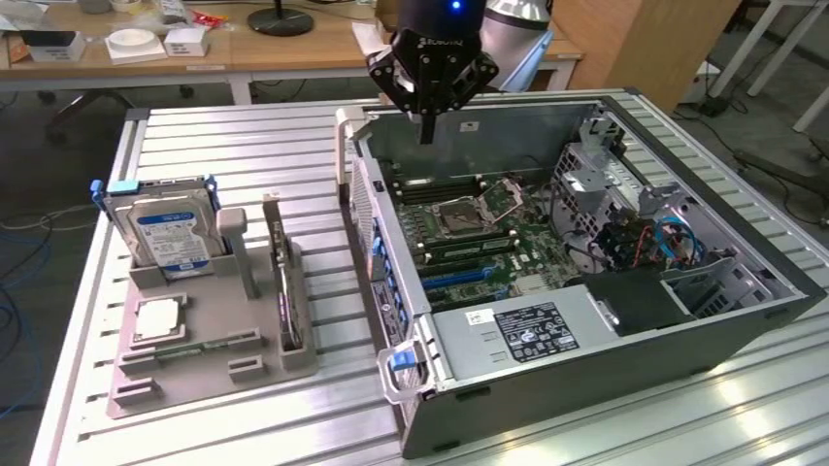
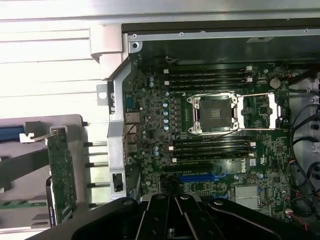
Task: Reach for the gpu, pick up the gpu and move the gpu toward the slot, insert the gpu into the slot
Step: 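Reach for the gpu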
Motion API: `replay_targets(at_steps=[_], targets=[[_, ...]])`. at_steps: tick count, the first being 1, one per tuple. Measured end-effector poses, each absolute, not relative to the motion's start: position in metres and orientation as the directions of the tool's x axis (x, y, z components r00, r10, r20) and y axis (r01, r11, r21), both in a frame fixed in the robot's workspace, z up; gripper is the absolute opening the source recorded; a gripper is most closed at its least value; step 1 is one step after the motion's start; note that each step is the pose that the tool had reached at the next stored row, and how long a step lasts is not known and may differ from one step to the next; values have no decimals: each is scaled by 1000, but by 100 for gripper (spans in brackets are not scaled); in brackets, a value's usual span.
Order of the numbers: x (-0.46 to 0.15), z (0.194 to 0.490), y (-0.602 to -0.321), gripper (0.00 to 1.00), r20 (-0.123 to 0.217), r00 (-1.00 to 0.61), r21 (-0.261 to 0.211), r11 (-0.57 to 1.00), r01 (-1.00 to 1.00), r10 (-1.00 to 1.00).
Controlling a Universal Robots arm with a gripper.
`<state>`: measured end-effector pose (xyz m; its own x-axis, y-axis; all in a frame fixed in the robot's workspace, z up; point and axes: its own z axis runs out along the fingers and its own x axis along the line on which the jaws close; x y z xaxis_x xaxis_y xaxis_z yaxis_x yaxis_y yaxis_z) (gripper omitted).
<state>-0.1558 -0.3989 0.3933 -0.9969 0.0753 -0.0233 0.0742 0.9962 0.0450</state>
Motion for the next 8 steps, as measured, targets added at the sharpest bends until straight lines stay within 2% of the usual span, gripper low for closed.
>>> replay_targets(at_steps=[8], targets=[[-162,393,-399,10,-23,-997,45,996,74,75]])
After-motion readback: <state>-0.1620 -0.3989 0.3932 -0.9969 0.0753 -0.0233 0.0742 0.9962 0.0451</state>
